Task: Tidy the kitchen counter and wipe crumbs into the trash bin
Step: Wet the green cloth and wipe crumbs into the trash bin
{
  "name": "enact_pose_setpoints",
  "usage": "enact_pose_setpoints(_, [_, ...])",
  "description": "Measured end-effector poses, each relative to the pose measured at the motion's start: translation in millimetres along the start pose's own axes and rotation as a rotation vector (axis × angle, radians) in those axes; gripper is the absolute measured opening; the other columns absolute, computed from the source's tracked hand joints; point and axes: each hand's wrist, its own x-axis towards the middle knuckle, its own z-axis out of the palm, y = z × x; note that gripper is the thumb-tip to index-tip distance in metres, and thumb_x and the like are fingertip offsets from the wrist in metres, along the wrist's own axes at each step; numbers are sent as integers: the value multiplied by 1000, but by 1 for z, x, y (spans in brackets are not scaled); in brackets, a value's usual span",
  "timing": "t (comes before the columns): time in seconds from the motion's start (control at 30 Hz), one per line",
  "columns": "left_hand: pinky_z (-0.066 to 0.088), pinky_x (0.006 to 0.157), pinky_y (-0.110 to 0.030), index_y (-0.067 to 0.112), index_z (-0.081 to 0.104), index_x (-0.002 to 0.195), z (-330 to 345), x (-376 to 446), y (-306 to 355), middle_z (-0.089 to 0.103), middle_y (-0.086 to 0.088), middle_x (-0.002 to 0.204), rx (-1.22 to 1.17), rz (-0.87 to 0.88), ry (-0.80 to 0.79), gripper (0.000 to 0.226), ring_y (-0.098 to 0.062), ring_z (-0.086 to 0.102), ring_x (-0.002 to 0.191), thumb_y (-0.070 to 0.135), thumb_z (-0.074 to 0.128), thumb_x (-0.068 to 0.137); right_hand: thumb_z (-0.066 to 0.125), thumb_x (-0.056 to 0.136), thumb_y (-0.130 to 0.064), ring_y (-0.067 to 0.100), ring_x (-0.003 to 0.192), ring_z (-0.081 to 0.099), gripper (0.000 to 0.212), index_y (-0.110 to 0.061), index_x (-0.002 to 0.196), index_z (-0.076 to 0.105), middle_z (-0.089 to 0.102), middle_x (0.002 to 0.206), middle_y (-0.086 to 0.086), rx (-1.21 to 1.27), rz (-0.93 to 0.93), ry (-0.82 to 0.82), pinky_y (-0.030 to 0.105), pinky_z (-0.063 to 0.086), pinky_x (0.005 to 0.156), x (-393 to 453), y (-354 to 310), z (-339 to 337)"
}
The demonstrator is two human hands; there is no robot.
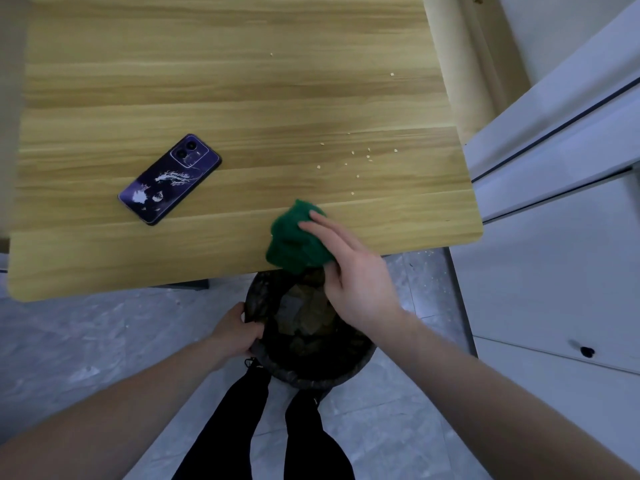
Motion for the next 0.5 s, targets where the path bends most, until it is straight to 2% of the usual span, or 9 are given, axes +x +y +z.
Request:
enact_pose_setpoints(0.1, [61, 57, -32, 25, 47, 125, 0, -2, 0, 64, -14, 110, 6, -1, 8, 49, -33, 69, 92, 0, 62, 86, 52, 85, 7, 23, 143, 43, 74, -31, 149, 47, 38, 160, -11, -59, -23, -22, 40, 51, 104, 48, -8, 4])
enact_pose_setpoints(0.23, [61, 56, -31, 25, 45, 123, 1, -2, -2, 63, -12, 110, 22, 4, 14, 49, -33, 68, 93, -2, 60, 86, 51, 93, 7, 29, 152, 26, 70, -28, 153, 42, 34, 163, -3, -170, 3, -249, 46, 32, 120, 83, -4, 25])
enact_pose_setpoints(0.3, [61, 56, -31, 26, 46, 123, 0, -1, -3, 64, -12, 108, 30, 10, 20, 49, -32, 68, 92, -1, 61, 86, 50, 92, 9, 29, 154, 21, 71, -27, 153, 41, 32, 164, -4, -195, -18, -325, 47, 28, 122, 75, 5, 36])
enact_pose_setpoints(0.43, [61, 58, -34, 23, 49, 124, -6, 4, -6, 66, -14, 109, 21, 9, 20, 49, -34, 71, 88, -1, 62, 84, 50, 86, 10, 26, 154, 24, 74, -29, 149, 48, 37, 161, -8, -164, -84, -288, 46, 28, 123, 19, 24, 44])
enact_pose_setpoints(0.5, [62, 59, -36, 22, 50, 124, -8, 6, -9, 68, -15, 108, 7, 9, 21, 47, -35, 72, 87, 1, 65, 84, 48, 84, 8, 22, 155, 22, 75, -32, 148, 48, 36, 161, -11, -185, -131, -334, 44, 23, 125, -18, 35, 45])
